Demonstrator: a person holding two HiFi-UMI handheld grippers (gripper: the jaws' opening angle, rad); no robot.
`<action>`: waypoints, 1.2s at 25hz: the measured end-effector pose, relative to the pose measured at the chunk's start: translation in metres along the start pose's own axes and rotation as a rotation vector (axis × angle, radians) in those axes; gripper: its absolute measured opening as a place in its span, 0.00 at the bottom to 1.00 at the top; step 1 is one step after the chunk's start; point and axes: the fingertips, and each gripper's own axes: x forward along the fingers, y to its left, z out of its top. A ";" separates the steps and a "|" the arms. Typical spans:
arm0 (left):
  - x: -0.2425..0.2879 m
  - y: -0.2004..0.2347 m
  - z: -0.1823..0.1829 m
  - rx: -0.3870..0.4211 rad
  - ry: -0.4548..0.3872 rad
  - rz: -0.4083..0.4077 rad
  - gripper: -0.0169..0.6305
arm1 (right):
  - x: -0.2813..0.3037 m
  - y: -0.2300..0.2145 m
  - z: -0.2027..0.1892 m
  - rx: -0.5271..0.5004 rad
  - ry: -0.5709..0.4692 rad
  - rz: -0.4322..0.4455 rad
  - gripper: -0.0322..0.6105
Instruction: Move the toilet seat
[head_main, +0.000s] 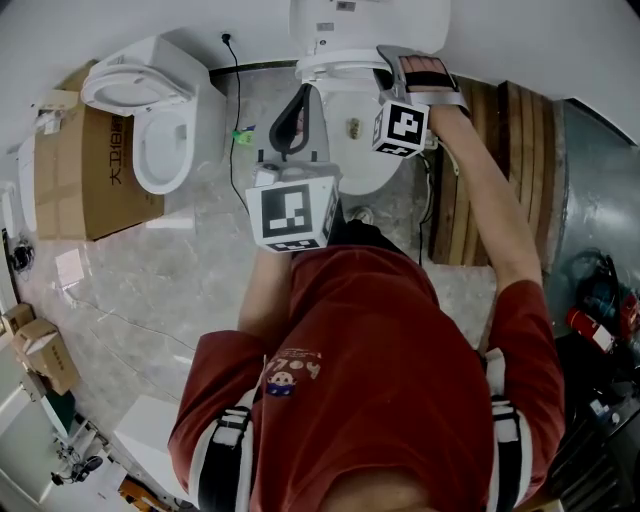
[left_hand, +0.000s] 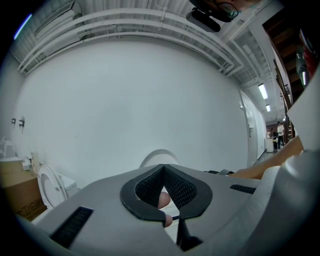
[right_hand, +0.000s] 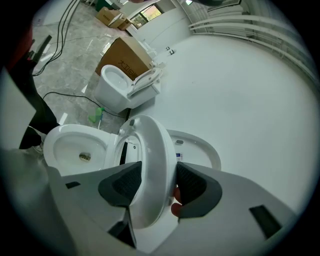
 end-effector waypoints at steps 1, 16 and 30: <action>-0.004 -0.001 -0.002 0.001 0.001 -0.001 0.04 | -0.004 0.005 0.002 -0.002 -0.002 -0.002 0.40; -0.049 -0.016 -0.034 -0.009 0.041 -0.005 0.04 | -0.060 0.099 0.021 0.009 0.001 0.053 0.28; -0.056 -0.013 -0.076 -0.036 0.101 0.000 0.04 | -0.077 0.180 0.032 0.068 -0.036 0.267 0.26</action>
